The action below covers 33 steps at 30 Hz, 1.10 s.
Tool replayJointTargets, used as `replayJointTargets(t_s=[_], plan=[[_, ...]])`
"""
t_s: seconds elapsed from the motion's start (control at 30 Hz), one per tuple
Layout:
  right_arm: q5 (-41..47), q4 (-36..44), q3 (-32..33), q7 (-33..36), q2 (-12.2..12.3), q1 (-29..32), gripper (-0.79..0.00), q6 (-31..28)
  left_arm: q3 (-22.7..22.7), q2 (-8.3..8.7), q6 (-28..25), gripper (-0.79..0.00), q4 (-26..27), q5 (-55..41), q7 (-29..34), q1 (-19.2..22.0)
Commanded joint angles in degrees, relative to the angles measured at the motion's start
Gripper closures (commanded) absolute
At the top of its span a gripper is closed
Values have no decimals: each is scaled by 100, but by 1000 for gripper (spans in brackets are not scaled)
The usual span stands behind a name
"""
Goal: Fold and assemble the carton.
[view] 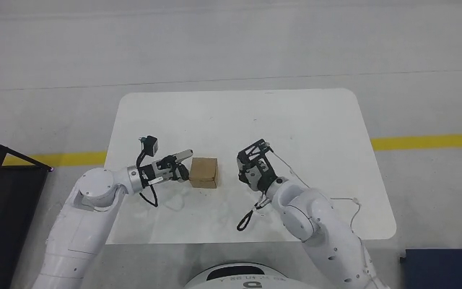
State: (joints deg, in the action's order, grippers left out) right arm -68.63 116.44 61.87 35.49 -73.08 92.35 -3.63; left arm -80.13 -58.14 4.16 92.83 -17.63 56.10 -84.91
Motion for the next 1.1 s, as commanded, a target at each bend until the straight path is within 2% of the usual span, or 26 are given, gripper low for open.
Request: replayJointTargets(t_s=[0.0, 0.13, 0.17, 0.2, 0.23, 0.27, 0.7, 0.9, 1.07], plan=[[-41, -38, -35, -27, 10, 23, 0, -139, 70, -6, -59, -785, -69, 72, -50, 59], [-23, -166, -139, -6, 4, -67, 0, -202, 116, 2, -233, -785, -194, 318, -129, 136], [7, -210, -166, -6, -1, -103, -126, -212, 113, 4, -265, -785, -214, 327, -142, 140], [58, -254, -193, -24, -7, -138, -354, -216, 97, 5, -308, -785, -225, 312, -174, 139], [110, -301, -214, -47, -15, -175, -662, -203, 85, 6, -347, -785, -233, 304, -202, 128], [157, -344, -234, -80, -22, -211, -683, -191, 77, 9, -366, -785, -235, 309, -203, 119], [802, -1261, -688, -479, -174, -750, -668, 78, 50, 43, -543, -785, -315, 411, -179, 34], [959, -1357, -780, -527, -194, -851, -625, -60, 113, 39, -620, -785, -412, 402, -199, 101], [823, -1457, -893, -415, -197, -953, -622, -181, 180, 37, -687, -785, -485, 430, -183, 150]])
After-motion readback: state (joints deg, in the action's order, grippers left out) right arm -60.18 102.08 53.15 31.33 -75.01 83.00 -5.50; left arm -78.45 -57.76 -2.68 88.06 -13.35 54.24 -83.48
